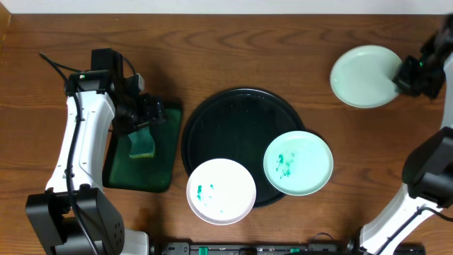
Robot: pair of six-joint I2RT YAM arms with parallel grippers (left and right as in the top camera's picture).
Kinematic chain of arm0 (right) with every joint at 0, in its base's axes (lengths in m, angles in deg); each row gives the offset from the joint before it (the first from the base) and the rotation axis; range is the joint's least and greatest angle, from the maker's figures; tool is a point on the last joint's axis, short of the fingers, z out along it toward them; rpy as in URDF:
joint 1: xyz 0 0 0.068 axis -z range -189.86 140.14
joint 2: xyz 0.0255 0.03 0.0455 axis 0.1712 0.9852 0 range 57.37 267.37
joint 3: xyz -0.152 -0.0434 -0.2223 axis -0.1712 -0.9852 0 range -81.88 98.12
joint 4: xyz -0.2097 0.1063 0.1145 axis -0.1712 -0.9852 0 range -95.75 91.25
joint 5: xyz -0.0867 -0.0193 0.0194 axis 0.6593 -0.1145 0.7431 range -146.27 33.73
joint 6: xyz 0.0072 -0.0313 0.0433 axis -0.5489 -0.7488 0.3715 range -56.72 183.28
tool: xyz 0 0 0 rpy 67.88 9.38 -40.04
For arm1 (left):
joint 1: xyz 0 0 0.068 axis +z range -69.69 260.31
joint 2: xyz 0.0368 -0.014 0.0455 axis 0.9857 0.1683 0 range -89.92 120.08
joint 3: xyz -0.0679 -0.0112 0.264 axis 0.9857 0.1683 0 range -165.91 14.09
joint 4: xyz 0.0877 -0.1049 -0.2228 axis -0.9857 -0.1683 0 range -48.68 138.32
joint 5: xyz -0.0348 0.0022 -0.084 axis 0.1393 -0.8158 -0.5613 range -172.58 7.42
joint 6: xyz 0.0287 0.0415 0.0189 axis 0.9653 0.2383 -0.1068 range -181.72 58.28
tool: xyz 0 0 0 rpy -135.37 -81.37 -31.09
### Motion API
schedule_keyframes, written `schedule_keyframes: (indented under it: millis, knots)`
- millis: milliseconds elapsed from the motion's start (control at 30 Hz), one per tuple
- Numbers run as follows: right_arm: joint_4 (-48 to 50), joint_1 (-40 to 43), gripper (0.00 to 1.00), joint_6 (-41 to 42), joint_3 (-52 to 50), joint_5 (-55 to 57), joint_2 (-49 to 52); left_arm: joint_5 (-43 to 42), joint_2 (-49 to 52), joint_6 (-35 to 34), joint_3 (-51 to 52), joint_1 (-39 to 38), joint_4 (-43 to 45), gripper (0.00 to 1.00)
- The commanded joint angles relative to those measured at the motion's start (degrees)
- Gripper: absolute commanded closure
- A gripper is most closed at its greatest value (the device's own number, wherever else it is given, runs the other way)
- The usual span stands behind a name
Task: Clean dirty plates on tray and stack at the side
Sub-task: 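Carry the plate right and set it on the table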
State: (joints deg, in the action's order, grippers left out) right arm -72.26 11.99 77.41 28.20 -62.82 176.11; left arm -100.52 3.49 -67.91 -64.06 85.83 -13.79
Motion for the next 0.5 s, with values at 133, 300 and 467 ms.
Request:
schedule_keyframes:
  millis: [133, 300, 467]
  knots:
    - [8.66, 6.56, 0.99, 4.7, -14.03, 0.22, -0.5, 0.68, -0.59, -0.5, -1.16, -0.24, -0.07, 0.17]
    - [13.73, 10.8, 0.99, 4.7, -21.38, 0.5, -0.5, 0.68, -0.59, -0.5, -1.16, -0.24, 0.02, 0.16]
    - [16.63, 12.2, 0.99, 4.24, -25.24, 0.28, -0.5, 0.68, -0.59, -0.5, -1.16, -0.24, 0.24, 0.16]
